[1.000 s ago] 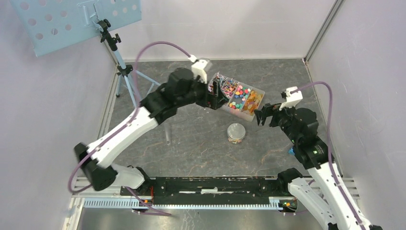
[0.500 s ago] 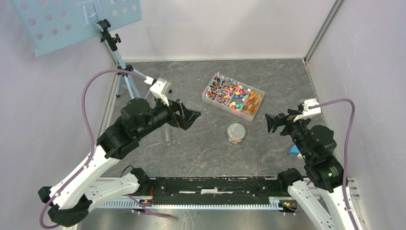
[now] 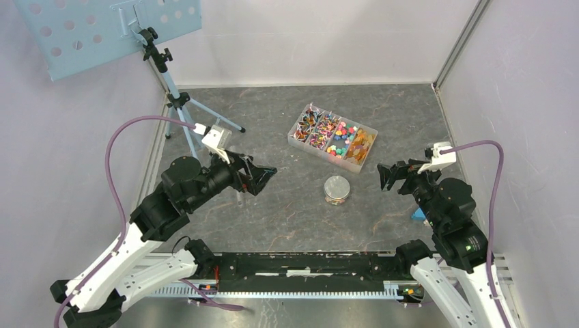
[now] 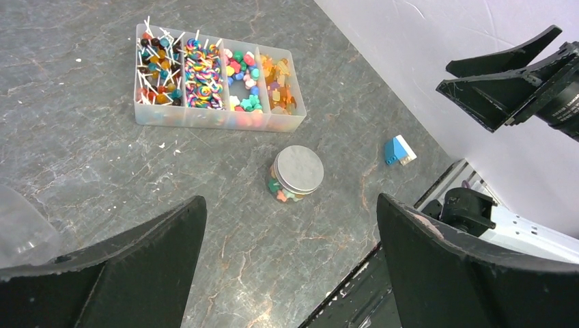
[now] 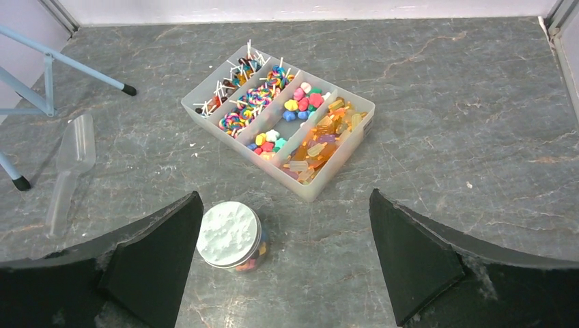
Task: Pack the candies
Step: Reset both arms
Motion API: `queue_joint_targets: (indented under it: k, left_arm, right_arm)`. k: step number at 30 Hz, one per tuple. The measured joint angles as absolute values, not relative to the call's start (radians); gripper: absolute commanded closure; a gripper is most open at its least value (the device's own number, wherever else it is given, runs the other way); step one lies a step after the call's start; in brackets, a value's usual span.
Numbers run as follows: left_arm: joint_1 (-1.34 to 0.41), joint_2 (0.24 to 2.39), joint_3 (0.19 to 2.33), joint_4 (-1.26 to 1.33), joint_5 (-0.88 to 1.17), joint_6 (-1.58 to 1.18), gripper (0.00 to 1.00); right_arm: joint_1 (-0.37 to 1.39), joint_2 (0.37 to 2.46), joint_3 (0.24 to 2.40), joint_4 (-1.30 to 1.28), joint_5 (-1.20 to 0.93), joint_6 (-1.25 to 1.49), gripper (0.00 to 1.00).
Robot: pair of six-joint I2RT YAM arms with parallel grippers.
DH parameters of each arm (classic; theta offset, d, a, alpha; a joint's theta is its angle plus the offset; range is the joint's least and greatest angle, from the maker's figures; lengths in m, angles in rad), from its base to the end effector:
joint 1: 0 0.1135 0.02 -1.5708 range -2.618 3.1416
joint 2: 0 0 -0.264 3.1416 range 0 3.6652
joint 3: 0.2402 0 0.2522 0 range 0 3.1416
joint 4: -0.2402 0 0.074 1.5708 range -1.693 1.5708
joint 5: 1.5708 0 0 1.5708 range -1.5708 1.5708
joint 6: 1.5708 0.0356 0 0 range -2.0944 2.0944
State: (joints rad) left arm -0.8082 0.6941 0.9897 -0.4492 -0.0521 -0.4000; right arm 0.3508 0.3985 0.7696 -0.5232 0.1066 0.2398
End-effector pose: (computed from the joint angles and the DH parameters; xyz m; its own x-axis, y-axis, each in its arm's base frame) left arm 0.0996 -0.1015 0.3944 -0.3647 -0.1812 -0.9133 0.5912 0.7128 -0.3775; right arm 0.0871 0.0278 0.3441 -0.1959 0.1798 -0.9640 -0.2022 0.9545 0.2191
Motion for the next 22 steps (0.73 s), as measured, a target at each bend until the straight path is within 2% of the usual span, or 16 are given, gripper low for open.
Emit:
queue_joint_targets:
  k: [22]
  left_arm:
    - [-0.808,0.7,0.98,-0.439,-0.052,-0.4,0.0]
  right_arm:
    - [0.351,0.402,0.755,-0.516,0.143,0.282,0.02]
